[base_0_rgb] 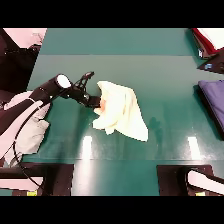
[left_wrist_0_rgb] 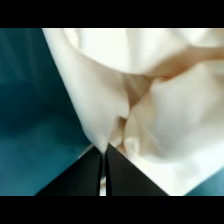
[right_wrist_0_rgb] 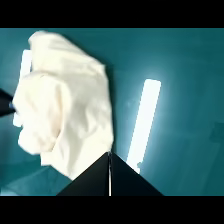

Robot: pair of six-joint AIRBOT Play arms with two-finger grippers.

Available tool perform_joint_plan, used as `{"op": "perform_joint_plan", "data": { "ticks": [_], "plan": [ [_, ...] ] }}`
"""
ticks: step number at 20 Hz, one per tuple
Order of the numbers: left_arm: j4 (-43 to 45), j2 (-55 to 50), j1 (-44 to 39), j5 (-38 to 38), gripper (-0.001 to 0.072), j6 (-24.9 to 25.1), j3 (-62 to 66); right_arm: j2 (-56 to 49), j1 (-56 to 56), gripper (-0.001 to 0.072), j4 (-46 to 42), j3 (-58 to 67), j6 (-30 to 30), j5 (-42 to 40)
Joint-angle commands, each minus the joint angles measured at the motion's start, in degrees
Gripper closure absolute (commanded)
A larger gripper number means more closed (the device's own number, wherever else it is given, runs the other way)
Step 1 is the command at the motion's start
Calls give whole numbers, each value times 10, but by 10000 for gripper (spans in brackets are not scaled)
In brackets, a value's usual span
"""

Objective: Fold the shirts.

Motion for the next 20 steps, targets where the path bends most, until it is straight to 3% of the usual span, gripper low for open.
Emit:
{"op": "perform_joint_plan", "data": {
  "ticks": [1, 2, 3, 7, 11, 18, 19, 20],
  "plan": [
    [48, 39, 1, -24, 680, 1, 50, -6, 108, 422, -5, 0, 0, -31],
    [55, 52, 1, -24, 680, 1, 57, -17, 151, 187, -5, 0, 0, -39],
    [57, 65, 1, -26, 679, 1, 62, -33, 193, 157, -5, 0, 1, -40],
    [62, 94, 1, -51, 679, 1, 62, -134, 326, 156, -5, 0, 5, -59],
    [73, 94, 1, -83, 679, 1, 61, -228, 387, 156, -3, 0, 30, -102],
    [72, 94, 1, -82, 679, 1, 62, -278, 451, 158, -5, 0, 31, -164],
    [72, 94, 1, -82, 680, 0, 62, -279, 452, 199, -5, 0, 31, -177],
    [72, 94, 1, -82, 680, 0, 62, -279, 454, 406, -10, 0, 31, -187]
  ]
}}
